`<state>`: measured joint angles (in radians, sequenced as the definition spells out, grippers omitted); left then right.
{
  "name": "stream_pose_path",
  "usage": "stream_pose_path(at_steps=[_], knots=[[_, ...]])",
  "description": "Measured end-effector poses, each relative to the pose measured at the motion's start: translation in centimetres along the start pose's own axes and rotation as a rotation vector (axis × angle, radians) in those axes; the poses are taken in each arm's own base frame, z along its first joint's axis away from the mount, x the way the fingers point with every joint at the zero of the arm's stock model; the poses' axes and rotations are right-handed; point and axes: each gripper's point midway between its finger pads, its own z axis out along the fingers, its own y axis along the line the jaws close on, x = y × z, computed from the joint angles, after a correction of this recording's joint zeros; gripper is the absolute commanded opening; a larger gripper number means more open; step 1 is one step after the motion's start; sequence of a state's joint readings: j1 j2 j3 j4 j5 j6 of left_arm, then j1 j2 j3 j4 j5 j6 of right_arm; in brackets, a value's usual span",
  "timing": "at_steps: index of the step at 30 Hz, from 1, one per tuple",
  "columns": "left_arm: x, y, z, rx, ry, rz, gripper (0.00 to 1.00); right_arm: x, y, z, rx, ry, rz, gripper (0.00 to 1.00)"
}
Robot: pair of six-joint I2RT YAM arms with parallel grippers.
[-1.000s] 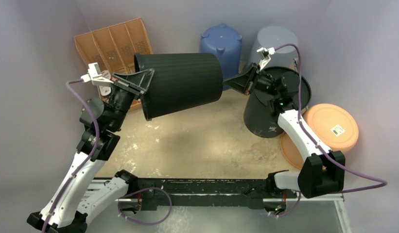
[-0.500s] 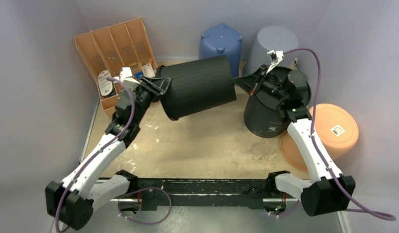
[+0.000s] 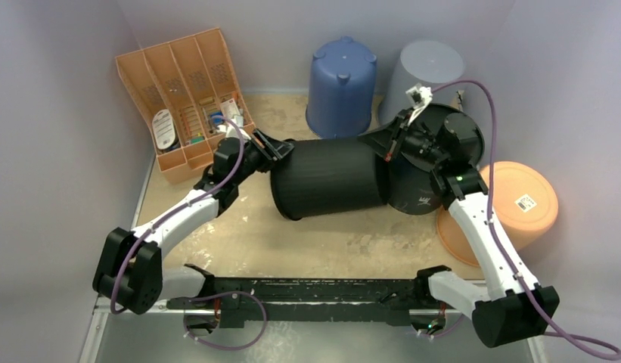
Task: Turn the large container upside down
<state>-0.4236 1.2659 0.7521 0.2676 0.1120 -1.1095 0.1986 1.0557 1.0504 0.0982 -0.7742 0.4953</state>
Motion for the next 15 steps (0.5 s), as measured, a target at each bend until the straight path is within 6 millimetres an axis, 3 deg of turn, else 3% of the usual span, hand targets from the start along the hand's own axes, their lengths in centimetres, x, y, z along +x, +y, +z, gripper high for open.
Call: stream_pose_path(at_steps=[4, 8, 15], knots=[[2.6, -2.0, 0.1, 0.11, 0.102, 0.066, 0.54, 1.7, 2.3, 1.1, -0.109, 0.063, 0.009, 0.0], [4.7, -2.3, 0.4, 0.147, 0.186, 0.104, 0.54, 3.0, 2.7, 2.3, -0.145, 0.106, 0.03, 0.0], [4.3, -2.6, 0.9, 0.15, 0.182, 0.185, 0.43, 5.4, 2.1, 4.2, -0.151, 0.176, 0.075, 0.0]])
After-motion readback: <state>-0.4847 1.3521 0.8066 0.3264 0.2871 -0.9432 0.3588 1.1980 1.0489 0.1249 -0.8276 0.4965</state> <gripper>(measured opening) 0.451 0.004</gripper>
